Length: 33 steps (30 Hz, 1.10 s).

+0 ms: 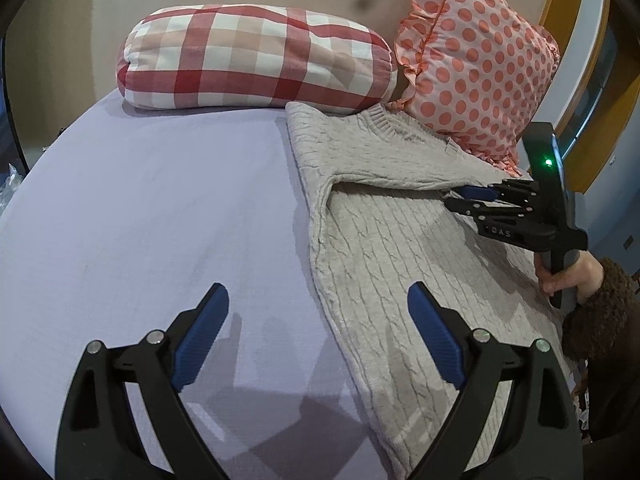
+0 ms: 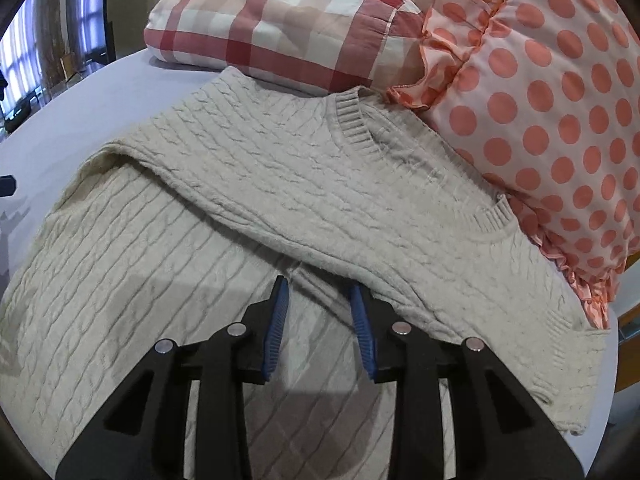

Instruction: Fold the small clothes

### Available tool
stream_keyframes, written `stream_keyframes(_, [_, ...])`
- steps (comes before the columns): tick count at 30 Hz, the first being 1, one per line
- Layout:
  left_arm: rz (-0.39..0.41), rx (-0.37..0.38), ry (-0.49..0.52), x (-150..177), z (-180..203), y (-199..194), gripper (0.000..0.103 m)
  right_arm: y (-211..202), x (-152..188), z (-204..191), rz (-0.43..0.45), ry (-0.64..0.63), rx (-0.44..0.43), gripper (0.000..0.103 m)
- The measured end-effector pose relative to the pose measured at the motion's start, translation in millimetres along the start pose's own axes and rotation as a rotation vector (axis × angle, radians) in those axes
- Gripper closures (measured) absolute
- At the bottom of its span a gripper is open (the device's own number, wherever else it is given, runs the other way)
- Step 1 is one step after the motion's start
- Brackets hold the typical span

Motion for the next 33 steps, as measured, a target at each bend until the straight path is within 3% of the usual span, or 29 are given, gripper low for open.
stream_keyframes(1, [0.0,0.0,0.0,0.0,0.0,0.0,0.012,1.1,-1.1,-0.3,0.006,0.001,-0.001,0.078])
stream_keyframes(2, [-0.001,0.0,-0.001,0.4,0.0,-0.2,0.012,2.5,-2.4,0.3,0.009,0.001,0.006,0.09])
stream_keyframes(3, [-0.001,-0.001,0.0,0.7,-0.3,-0.6,0.012,2.9,-3.8,1.4,0.01,0.003,0.023,0.093])
stream_keyframes(12, [-0.004,-0.002,-0.005,0.0,-3.8,0.4,0.012,-15.2,-32.1,3.1,0.091,0.222,-0.169,0.094])
stream_keyframes(17, [-0.001,-0.007,0.002,-1.2,-1.6,-1.7,0.012,-15.4,-48.4,-26.1,0.105,0.204,-0.227,0.094])
stream_keyframes(19, [-0.003,-0.012,0.001,-1.7,-1.6,-2.3,0.012,-8.6,-49.9,-34.5,0.084,0.18,-0.203,0.094])
stream_keyframes(22, [0.005,-0.019,0.005,-0.9,-1.0,-9.6,0.012,3.9,-35.8,-40.3,-0.022,0.17,-0.217,0.083])
stream_keyframes(23, [0.011,-0.022,0.01,-0.7,-1.1,-12.3,0.012,2.2,-29.7,-44.5,-0.042,0.164,-0.238,0.067])
stream_keyframes(24, [0.017,-0.027,0.014,-0.5,-1.5,-15.0,0.012,-6.1,-23.3,-51.7,-0.044,0.15,-0.29,0.052])
stream_keyframes(26, [0.028,-0.034,0.013,-0.4,-3.5,-20.0,0.012,-30.2,-15.8,-55.1,0.0,0.159,-0.382,0.048])
stream_keyframes(29, [0.037,-0.033,0.003,-1.1,-5.5,-23.2,0.012,-56.3,-9.5,-14.7,0.066,0.338,-0.447,0.048])
stream_keyframes(31, [0.038,-0.03,-0.001,-1.1,-4.9,-23.2,0.012,-63.0,-2.4,39.8,0.112,0.579,-0.491,0.048])
stream_keyframes(33, [0.037,-0.02,0.0,-0.2,-2.2,-22.4,0.012,-61.7,10.9,91.5,0.138,0.776,-0.468,0.048])
Point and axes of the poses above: each gripper's, at about its wrist camera, not at the fingertips, and y roughly the way its jaws point, z to its right, x to its underside, the point moved 9 cm from there along y, roughly the way its jaws point, and after that the axes turned 4 degrees about -z, right-handed, at the moved point
